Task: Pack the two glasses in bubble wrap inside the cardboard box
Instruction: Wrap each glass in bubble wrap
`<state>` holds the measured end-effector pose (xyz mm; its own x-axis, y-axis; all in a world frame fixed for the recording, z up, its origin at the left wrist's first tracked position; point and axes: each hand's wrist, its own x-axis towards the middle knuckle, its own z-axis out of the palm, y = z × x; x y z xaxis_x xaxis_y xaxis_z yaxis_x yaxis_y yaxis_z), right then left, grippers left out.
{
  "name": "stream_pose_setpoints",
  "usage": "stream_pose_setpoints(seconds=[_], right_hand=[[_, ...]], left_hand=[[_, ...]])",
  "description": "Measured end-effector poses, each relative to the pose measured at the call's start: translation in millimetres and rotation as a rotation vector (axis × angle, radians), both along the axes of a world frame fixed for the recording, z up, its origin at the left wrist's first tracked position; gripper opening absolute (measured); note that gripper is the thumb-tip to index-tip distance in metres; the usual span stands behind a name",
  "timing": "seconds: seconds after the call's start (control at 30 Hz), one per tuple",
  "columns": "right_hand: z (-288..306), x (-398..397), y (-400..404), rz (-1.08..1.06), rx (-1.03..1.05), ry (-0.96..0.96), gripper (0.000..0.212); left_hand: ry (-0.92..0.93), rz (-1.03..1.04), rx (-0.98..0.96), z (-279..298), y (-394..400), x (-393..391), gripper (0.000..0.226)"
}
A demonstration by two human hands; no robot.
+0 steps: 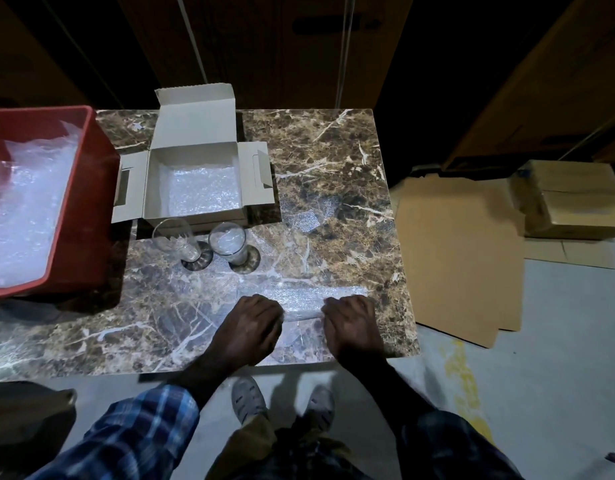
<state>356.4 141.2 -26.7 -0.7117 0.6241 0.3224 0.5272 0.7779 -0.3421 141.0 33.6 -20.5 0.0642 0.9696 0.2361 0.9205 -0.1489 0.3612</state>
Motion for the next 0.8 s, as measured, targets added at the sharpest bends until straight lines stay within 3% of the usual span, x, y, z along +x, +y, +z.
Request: stream_pose_setpoints(seconds=[0.2, 0.27, 0.37, 0.53, 0.67, 0.8], right_hand=[[14, -1, 23, -0.139, -0.235, -0.065, 0.015], [19, -2, 29, -0.152, -0.316, -0.114, 0.02], [25, -4, 37, -0.161, -0.359, -0.14, 0.025], [25, -7, 46, -0.216, -0.416, -0.17, 0.025], [23, -5, 46, -0.237, -0.502, -0.186, 0.034], [24, -3, 48, -0.356, -0.586, -0.096, 0.02]], left_hand=[[-0.089, 0.043, -0.194, 16, 7, -21, 0.046], [-0.111, 0.045, -0.2, 18, 10, -25, 0.04], [-0.313, 0.19, -0.27, 27, 17, -29, 0.023], [-0.692, 0.454, -0.412, 19, 22, -43, 0.02], [-0.604, 0.534, -0.388, 17, 24, -38, 0.015], [-0.572, 0.554, -0.346, 21, 22, -32, 0.016]])
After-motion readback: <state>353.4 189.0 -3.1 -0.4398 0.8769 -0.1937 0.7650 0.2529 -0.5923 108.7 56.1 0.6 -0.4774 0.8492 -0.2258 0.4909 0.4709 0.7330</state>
